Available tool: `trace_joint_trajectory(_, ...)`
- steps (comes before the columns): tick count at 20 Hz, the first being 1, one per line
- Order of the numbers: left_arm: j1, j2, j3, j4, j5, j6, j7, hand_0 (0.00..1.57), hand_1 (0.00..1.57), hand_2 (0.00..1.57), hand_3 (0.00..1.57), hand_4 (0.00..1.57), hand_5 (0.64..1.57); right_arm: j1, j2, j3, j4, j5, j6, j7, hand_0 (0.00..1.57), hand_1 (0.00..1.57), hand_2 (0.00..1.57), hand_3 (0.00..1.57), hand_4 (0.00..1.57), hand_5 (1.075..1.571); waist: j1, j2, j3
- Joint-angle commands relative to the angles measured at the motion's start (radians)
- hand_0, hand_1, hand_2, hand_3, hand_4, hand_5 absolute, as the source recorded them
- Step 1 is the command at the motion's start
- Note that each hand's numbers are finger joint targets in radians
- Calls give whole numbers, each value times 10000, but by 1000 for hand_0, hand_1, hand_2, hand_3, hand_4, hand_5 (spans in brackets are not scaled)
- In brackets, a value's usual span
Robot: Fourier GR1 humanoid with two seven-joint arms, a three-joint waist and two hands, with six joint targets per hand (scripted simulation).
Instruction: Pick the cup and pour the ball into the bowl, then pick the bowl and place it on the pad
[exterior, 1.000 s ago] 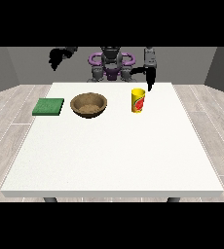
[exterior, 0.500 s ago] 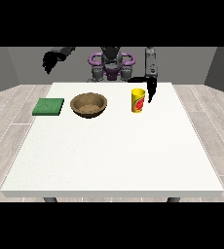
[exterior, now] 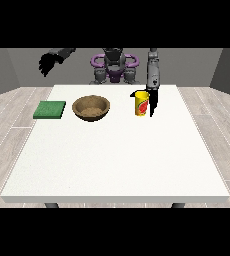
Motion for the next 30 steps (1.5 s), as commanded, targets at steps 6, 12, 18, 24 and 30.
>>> trace_joint_trajectory(6,-409,-56,137,1585,-1013,2223,-1630,1265,1265,1571,1571,1335,1483,-476,-814,-793,-231,-1140,876,1,0,0,0,74,642,1568,-983,1013,0)
trace_joint_trajectory(12,-340,131,-434,1603,-1710,2824,-847,1285,1285,1571,1571,1408,1413,-364,-1883,-1822,1154,-1995,1533,711,0,0,0,182,634,1566,-519,-442,12)
trace_joint_trajectory(18,-1464,35,-2273,1380,-4029,4568,2061,1298,1298,1571,1571,1398,1488,-357,-1812,-1490,2215,-1471,1276,1105,0,0,0,276,639,1564,-119,-2045,37)
trace_joint_trajectory(24,-2250,-297,-4326,2352,-7278,6579,4533,1362,1362,1571,1571,1448,1533,-362,-1378,-1292,2907,-1396,1425,659,0,0,0,151,668,1561,-328,-2315,55)
trace_joint_trajectory(30,-3092,-876,-5752,3121,-9440,6065,7240,1357,1357,1571,1571,1456,1535,143,-2184,-1903,4406,-1600,2554,180,0,0,0,0,688,1560,115,-2916,39)
